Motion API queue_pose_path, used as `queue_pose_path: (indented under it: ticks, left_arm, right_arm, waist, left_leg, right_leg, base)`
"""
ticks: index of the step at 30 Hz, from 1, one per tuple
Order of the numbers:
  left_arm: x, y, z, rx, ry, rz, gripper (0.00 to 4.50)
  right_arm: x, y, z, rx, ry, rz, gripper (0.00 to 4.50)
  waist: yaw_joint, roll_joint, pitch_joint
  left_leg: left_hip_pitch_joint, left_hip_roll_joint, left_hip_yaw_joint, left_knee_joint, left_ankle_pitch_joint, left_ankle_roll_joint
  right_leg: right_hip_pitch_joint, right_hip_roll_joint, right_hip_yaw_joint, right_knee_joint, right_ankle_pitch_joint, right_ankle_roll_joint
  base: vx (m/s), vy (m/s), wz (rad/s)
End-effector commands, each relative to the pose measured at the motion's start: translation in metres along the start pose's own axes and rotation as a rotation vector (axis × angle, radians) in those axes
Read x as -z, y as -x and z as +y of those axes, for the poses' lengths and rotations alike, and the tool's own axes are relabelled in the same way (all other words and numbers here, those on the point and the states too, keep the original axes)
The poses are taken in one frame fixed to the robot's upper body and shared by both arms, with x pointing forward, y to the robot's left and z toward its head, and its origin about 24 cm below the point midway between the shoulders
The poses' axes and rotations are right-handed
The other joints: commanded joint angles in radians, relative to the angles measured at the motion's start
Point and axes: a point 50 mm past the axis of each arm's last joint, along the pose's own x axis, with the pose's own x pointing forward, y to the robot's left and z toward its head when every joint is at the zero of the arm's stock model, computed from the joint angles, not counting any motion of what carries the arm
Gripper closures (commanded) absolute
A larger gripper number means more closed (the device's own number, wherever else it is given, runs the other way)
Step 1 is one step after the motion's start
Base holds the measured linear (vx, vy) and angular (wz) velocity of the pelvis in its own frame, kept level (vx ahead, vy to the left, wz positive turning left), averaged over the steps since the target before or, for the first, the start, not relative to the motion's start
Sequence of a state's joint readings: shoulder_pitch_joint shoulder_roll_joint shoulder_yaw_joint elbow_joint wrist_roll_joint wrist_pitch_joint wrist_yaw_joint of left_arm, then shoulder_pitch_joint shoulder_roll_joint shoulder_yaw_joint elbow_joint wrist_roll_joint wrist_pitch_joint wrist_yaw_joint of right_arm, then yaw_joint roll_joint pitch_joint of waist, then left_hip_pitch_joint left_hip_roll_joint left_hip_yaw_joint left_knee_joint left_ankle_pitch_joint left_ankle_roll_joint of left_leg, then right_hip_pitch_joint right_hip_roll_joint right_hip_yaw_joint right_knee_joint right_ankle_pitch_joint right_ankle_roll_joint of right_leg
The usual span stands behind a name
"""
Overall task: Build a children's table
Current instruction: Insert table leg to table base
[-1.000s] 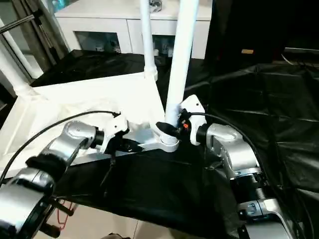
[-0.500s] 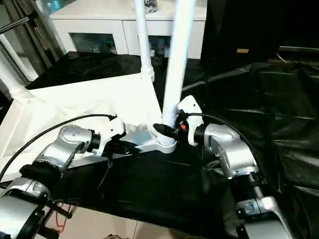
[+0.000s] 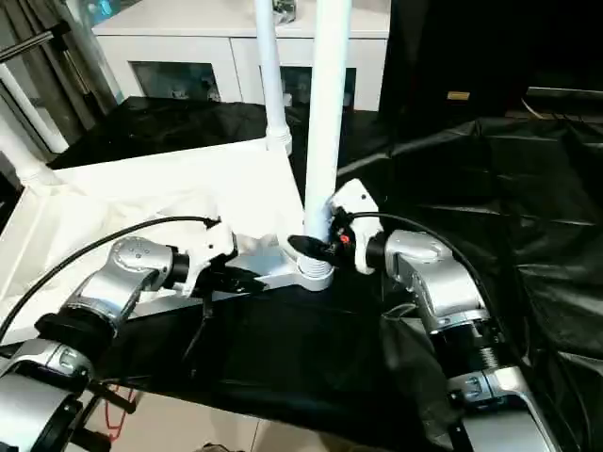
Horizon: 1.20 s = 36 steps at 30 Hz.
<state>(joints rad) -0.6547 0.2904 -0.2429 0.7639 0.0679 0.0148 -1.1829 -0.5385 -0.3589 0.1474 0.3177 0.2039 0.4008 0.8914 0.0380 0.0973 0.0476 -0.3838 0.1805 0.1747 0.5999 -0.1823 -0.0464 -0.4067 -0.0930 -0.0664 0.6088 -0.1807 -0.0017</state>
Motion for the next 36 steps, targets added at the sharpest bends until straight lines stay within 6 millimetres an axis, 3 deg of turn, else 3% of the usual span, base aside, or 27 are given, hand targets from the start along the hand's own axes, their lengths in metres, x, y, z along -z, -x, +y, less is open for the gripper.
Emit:
queue_pose_path:
  ticks: [1, 2, 6, 8, 9, 10, 13, 14, 15, 16, 17, 18, 23, 24, 26, 28, 29, 30, 31, 32, 33, 34, 35, 36]
  left_arm:
    - [0.005, -0.007, -0.007, 0.017, 0.04, -0.03, 4.5]
    - [0.005, -0.007, -0.007, 0.016, 0.039, -0.026, 4.5]
    - [0.005, -0.005, -0.005, 0.006, 0.049, -0.021, 4.5]
    - [0.004, -0.005, -0.004, -0.005, 0.053, -0.027, 4.5]
    - [0.004, -0.004, -0.003, -0.014, 0.059, -0.034, 4.5]
    - [0.004, -0.004, -0.003, -0.014, 0.059, -0.034, 4.5]
    - [0.004, -0.005, -0.002, -0.027, 0.062, -0.032, 4.5]
    - [0.004, -0.004, -0.001, -0.046, 0.058, -0.028, 4.5]
    - [0.004, -0.004, -0.001, -0.052, 0.056, -0.027, 4.5]
    - [0.004, -0.004, 0.0, -0.062, 0.054, -0.027, 4.5]
    - [0.004, -0.003, 0.002, -0.074, 0.053, -0.03, 4.5]
    - [0.004, -0.003, 0.002, -0.077, 0.052, -0.031, 4.5]
    - [0.0, -0.004, 0.002, -0.075, 0.057, -0.05, 4.5]
    - [0.0, -0.006, 0.0, -0.066, 0.055, -0.058, 4.5]
    - [-0.001, -0.006, -0.001, -0.06, 0.053, -0.063, 4.5]
    - [-0.001, -0.008, -0.004, -0.037, 0.043, -0.066, 4.5]
    - [-0.001, -0.009, -0.005, -0.03, 0.038, -0.067, 4.5]
    - [-0.002, -0.01, -0.006, -0.027, 0.037, -0.071, 4.5]
    - [-0.003, -0.01, -0.006, -0.024, 0.035, -0.073, 4.5]
    - [-0.003, -0.01, -0.006, -0.02, 0.03, -0.071, 4.5]
    - [-0.003, -0.01, -0.006, -0.02, 0.03, -0.071, 4.5]
    - [-0.003, -0.01, -0.006, -0.017, 0.028, -0.069, 4.5]
    - [-0.002, -0.01, -0.007, -0.009, 0.022, -0.062, 4.5]
    - [-0.001, -0.01, -0.008, 0.004, 0.012, -0.05, 4.5]
  right_arm:
    - [0.011, -0.002, 0.004, -0.019, -0.051, 0.006, 2.61]
    - [0.012, 0.001, 0.002, 0.0, -0.076, -0.013, 2.61]
    - [0.025, 0.01, -0.006, 0.086, -0.147, -0.046, 2.61]
    - [0.032, 0.015, -0.007, 0.126, -0.172, -0.059, 2.61]
    - [0.039, 0.019, -0.007, 0.153, -0.191, -0.066, 2.61]
    - [0.039, 0.019, -0.007, 0.153, -0.191, -0.066, 2.61]
    - [0.048, 0.023, -0.003, 0.167, -0.202, -0.062, 2.61]
    - [0.052, 0.024, 0.002, 0.16, -0.193, -0.05, 2.61]
    - [0.053, 0.024, 0.003, 0.158, -0.19, -0.046, 2.61]
    - [0.055, 0.023, 0.006, 0.167, -0.159, -0.028, 2.61]
    - [0.055, 0.02, 0.011, 0.172, -0.129, -0.012, 2.61]
    - [0.054, 0.02, 0.012, 0.174, -0.121, -0.008, 2.61]
    - [0.048, 0.007, 0.022, 0.141, -0.063, 0.025, 2.61]
    - [0.047, 0.001, 0.025, 0.108, -0.053, 0.044, 2.61]
    - [0.047, -0.003, 0.027, 0.087, -0.048, 0.058, 2.61]
    - [0.045, -0.012, 0.027, 0.049, -0.023, 0.081, 2.61]
    - [0.044, -0.015, 0.027, 0.044, -0.014, 0.082, 2.61]
    - [0.041, -0.018, 0.025, 0.033, -0.012, 0.083, 2.61]
    - [0.039, -0.02, 0.024, 0.019, -0.012, 0.084, 2.61]
    - [0.038, -0.023, 0.023, 0.003, -0.005, 0.095, 2.61]
    - [0.038, -0.023, 0.023, 0.003, -0.005, 0.095, 2.61]
    - [0.037, -0.025, 0.023, -0.016, 0.0, 0.104, 2.61]
    - [0.037, -0.027, 0.023, -0.037, 0.006, 0.114, 2.61]
    - [0.037, -0.03, 0.023, -0.063, 0.011, 0.127, 2.61]
  waist:
    - [0.005, -0.021, -0.07]
    - [0.005, -0.024, -0.071]
    - [0.006, -0.008, -0.073]
    - [0.004, -0.011, -0.072]
    - [0.005, 0.003, -0.072]
    - [0.003, -0.006, -0.071]
    - [0.004, -0.004, -0.071]
    - [0.004, 0.004, -0.069]
    - [0.003, 0.001, -0.068]
    - [0.002, 0.005, -0.068]
    - [0.003, 0.015, -0.069]
    - [0.001, 0.01, -0.068]
    - [-0.009, 0.01, -0.067]
    - [-0.011, 0.003, -0.067]
    - [-0.012, 0.009, -0.066]
    - [-0.014, -0.008, -0.064]
    - [-0.016, -0.003, -0.062]
    - [-0.02, -0.017, -0.062]
    - [-0.02, -0.01, -0.062]
    - [-0.025, -0.021, -0.061]
    - [-0.023, -0.015, -0.062]
    - [-0.026, -0.027, -0.061]
    - [-0.025, -0.02, -0.063]
    - [-0.03, -0.032, -0.062]
  left_leg:
    - [0.008, 0.036, -0.008, -0.062, -0.157, 0.087]
    - [0.007, 0.036, -0.008, -0.062, -0.159, 0.086]
    - [0.009, 0.036, -0.011, -0.063, -0.174, 0.079]
    - [0.01, 0.036, -0.01, -0.065, -0.192, 0.075]
    - [0.011, 0.036, -0.012, -0.065, -0.197, 0.071]
    - [0.011, 0.036, -0.011, -0.066, -0.204, 0.072]
    - [0.01, 0.034, -0.011, -0.066, -0.211, 0.075]
    - [0.011, 0.035, -0.011, -0.069, -0.227, 0.073]
    - [0.011, 0.035, -0.012, -0.069, -0.235, 0.071]
    - [0.011, 0.033, -0.013, -0.07, -0.244, 0.066]
    - [0.012, 0.034, -0.015, -0.071, -0.248, 0.062]
    - [0.012, 0.034, -0.016, -0.073, -0.26, 0.056]
    - [0.013, 0.033, -0.018, -0.078, -0.3, 0.044]
    - [0.01, 0.033, -0.018, -0.078, -0.299, 0.044]
    - [0.011, 0.033, -0.018, -0.078, -0.3, 0.046]
    - [0.006, 0.032, -0.019, -0.08, -0.3, 0.05]
    - [0.007, 0.032, -0.02, -0.081, -0.315, 0.047]
    - [0.009, 0.034, -0.018, -0.081, -0.324, 0.043]
    - [0.009, 0.033, -0.02, -0.08, -0.326, 0.04]
    - [0.009, 0.035, -0.019, -0.081, -0.329, 0.041]
    - [0.009, 0.035, -0.021, -0.081, -0.324, 0.041]
    - [0.009, 0.036, -0.018, -0.082, -0.317, 0.045]
    - [0.008, 0.036, -0.021, -0.081, -0.315, 0.045]
    - [0.007, 0.036, -0.018, -0.081, -0.318, 0.048]
  right_leg:
    - [0.057, -0.05, 0.035, -0.073, -0.184, -0.246]
    - [0.059, -0.051, 0.036, -0.073, -0.182, -0.246]
    - [0.059, -0.051, 0.034, -0.072, -0.161, -0.256]
    - [0.059, -0.05, 0.033, -0.077, -0.176, -0.251]
    - [0.059, -0.051, 0.033, -0.075, -0.179, -0.251]
    - [0.058, -0.048, 0.033, -0.078, -0.176, -0.251]
    - [0.059, -0.05, 0.032, -0.082, -0.208, -0.239]
    - [0.057, -0.049, 0.032, -0.087, -0.233, -0.228]
    - [0.057, -0.049, 0.032, -0.088, -0.247, -0.223]
    - [0.058, -0.049, 0.031, -0.091, -0.263, -0.215]
    - [0.057, -0.049, 0.031, -0.089, -0.27, -0.21]
    - [0.055, -0.047, 0.031, -0.091, -0.283, -0.2]
    - [0.052, -0.048, 0.032, -0.096, -0.336, -0.185]
    - [0.053, -0.047, 0.031, -0.095, -0.335, -0.184]
    - [0.051, -0.049, 0.032, -0.095, -0.341, -0.183]
    - [0.053, -0.051, 0.031, -0.096, -0.364, -0.182]
    - [0.051, -0.052, 0.03, -0.098, -0.4, -0.175]
    - [0.047, -0.051, 0.033, -0.103, -0.417, -0.171]
    - [0.047, -0.054, 0.033, -0.098, -0.424, -0.172]
    - [0.047, -0.053, 0.034, -0.102, -0.43, -0.169]
    - [0.048, -0.054, 0.035, -0.099, -0.424, -0.17]
    - [0.046, -0.053, 0.036, -0.102, -0.411, -0.172]
    - [0.048, -0.054, 0.036, -0.095, -0.402, -0.178]
    - [0.047, -0.053, 0.035, -0.098, -0.402, -0.181]
  base:
    - [0.0, 0.0, 0.0]
    - [0.0, 0.0, 0.0]
    - [0.0, 0.0, 0.0]
    - [0.0, 0.0, 0.0]
    - [0.0, 0.0, 0.0]
    - [0.0, 0.0, 0.0]
    - [0.0, 0.0, 0.0]
    - [0.0, 0.0, 0.0]
    - [0.0, 0.0, 0.0]
    - [0.0, 0.0, 0.0]
    - [0.0, 0.0, 0.0]
    - [0.0, 0.0, 0.0]
    - [0.0, 0.0, 0.0]
    - [0.0, 0.0, 0.0]
    - [0.0, 0.0, 0.0]
    - [0.0, 0.0, 0.0]
    - [0.0, 0.0, 0.0]
    - [0.0, 0.0, 0.0]
    - [0.0, 0.0, 0.0]
    - [0.0, 0.0, 0.0]
    - [0.0, 0.0, 0.0]
    - [0.0, 0.0, 0.0]
    - [0.0, 0.0, 0.0]
    - [0.0, 0.0, 0.0]
